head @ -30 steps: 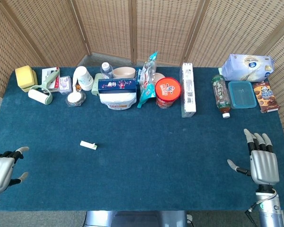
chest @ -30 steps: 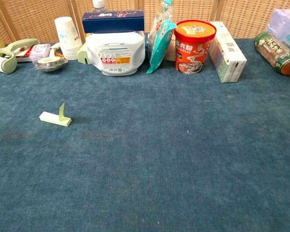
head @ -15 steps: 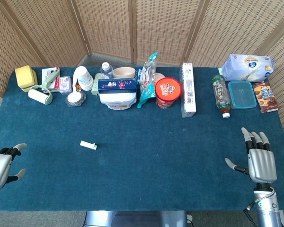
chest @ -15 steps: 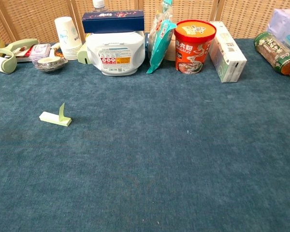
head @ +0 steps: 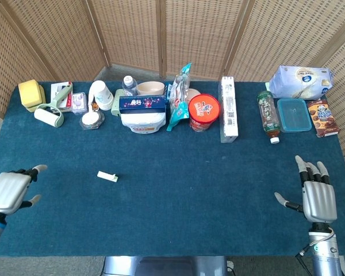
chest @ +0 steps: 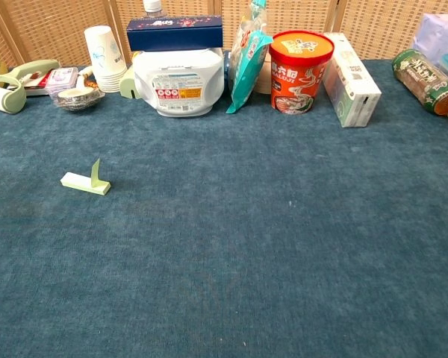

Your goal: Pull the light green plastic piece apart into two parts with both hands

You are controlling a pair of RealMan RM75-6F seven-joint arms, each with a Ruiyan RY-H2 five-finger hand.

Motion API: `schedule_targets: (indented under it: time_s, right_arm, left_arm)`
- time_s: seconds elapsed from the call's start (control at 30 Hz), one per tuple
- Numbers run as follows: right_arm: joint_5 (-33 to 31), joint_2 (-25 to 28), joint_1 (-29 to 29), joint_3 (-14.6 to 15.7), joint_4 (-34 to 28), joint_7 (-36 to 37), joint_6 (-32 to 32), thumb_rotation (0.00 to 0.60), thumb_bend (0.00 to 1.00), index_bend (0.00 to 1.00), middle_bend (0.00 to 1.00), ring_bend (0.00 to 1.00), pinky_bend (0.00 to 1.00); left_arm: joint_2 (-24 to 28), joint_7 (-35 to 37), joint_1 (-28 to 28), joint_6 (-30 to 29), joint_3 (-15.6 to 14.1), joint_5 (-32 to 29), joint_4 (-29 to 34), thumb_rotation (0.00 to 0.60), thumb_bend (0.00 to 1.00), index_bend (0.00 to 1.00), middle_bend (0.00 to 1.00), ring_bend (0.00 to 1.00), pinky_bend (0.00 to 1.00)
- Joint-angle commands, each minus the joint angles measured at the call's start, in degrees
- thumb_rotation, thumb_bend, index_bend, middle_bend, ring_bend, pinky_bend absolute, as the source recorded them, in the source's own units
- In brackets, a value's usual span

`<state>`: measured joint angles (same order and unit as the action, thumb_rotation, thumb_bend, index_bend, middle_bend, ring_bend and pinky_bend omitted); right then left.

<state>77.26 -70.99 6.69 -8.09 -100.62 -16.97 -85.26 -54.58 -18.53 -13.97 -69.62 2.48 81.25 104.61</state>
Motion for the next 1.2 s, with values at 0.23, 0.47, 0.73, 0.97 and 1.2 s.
schedule_targets:
  time_s: [0.23,0.47,0.73,0.97,1.2]
  right_arm:
    - [-0.34,-0.11,-0.50,-0.03,-0.24,-0.11,-0.82,0.415,0.01,0.00,0.22,0.16,0.03]
    - [-0.80,-0.16,-0.70,-0.03,0.06,0.16,-0.85,0.415,0.01,0.00,0.22,0.17,0.03]
    - [-1.17,-0.55,-0.37,-0.33,0.60,0.58,-0.39,0.415,0.01,0.00,0.22,0.18,0.03]
    - [-1.55,-0.26,-0.65,-0.29,0.61,0.80,-0.51,0.414,0.01,0.00,0.22,0.18,0.03]
    - [-1.85,-0.17,-1.06,-0.17,0.65,1.03,-0.82,0.413,0.01,0.00,0.22,0.18,0.03]
  left_arm:
    - [-3.05,3.68,-9.28,9.68,2.50,2.53,-7.02,0.600,0.18,0.26,1.00,1.00,0.98]
    - [-5.03,6.03,-13.35,15.48,2.06,1.99,-9.60,0.600,0.18,0.28,1.00,1.00,1.00]
    - [-8.30,3.49,-15.74,17.71,2.10,-0.93,-10.83,0.600,0.24,0.36,1.00,1.00,1.00]
    - [-11.02,1.19,-17.51,19.46,2.03,-4.18,-12.32,0.600,0.25,0.39,1.00,1.00,1.00]
    - [-12.74,0.58,-18.99,20.86,1.83,-5.34,-13.51,0.600,0.25,0.38,1.00,1.00,1.00]
